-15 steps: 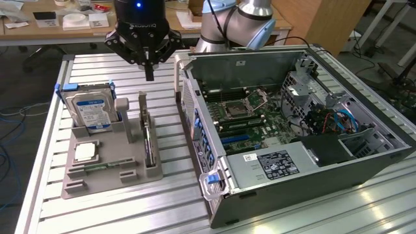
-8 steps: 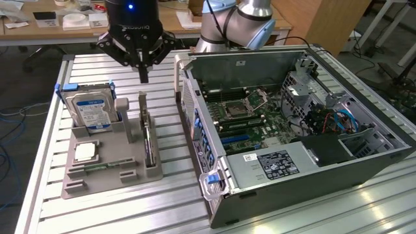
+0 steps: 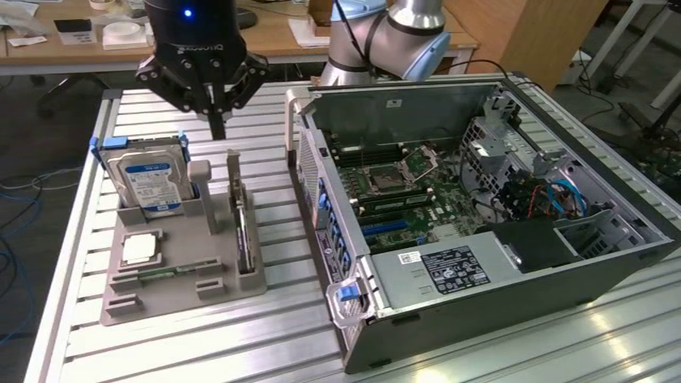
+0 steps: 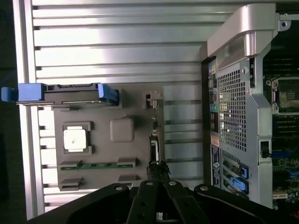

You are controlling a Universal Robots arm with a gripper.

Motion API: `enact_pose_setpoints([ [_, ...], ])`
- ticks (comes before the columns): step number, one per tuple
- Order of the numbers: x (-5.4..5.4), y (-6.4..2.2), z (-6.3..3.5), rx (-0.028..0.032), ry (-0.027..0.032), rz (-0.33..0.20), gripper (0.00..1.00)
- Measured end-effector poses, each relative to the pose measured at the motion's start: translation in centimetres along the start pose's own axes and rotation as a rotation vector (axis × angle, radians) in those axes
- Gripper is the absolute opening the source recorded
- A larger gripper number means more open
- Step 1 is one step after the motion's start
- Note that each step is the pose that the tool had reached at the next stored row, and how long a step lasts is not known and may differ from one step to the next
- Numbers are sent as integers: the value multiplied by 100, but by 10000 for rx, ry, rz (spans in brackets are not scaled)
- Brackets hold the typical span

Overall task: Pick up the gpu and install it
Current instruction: 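Reach for the gpu, then pick up the gpu and move the gpu toward the slot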

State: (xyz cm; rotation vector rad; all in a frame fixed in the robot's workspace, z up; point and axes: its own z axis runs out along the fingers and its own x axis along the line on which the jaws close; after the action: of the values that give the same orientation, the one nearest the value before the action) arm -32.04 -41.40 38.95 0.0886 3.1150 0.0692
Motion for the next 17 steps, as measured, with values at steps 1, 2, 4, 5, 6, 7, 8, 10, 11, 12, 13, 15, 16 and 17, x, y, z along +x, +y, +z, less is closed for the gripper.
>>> enact_pose_setpoints([
  [1, 21, -4, 0, 0, 1, -5, 11],
  [2, 40, -7, 0, 0, 1, -6, 11],
  [4, 45, -7, 0, -1, 1, -7, 11],
  [5, 45, -7, 0, -1, 0, -7, 11],
  [6, 46, -7, 0, 0, 1, -6, 11],
  [7, 46, -7, 0, 0, 1, -6, 11],
  [8, 46, -7, 0, 0, 1, -6, 11],
  [10, 46, -7, 0, 0, 1, -6, 11],
  [11, 46, -7, 0, 0, 0, -6, 11],
  [12, 46, -7, 0, 0, 1, -6, 11],
  [13, 46, -7, 0, 0, 1, -6, 11],
  [15, 46, -7, 0, -1, 0, -6, 11],
  [16, 46, -7, 0, 0, 0, -6, 11],
  [17, 46, -7, 0, 0, 0, -6, 11],
])
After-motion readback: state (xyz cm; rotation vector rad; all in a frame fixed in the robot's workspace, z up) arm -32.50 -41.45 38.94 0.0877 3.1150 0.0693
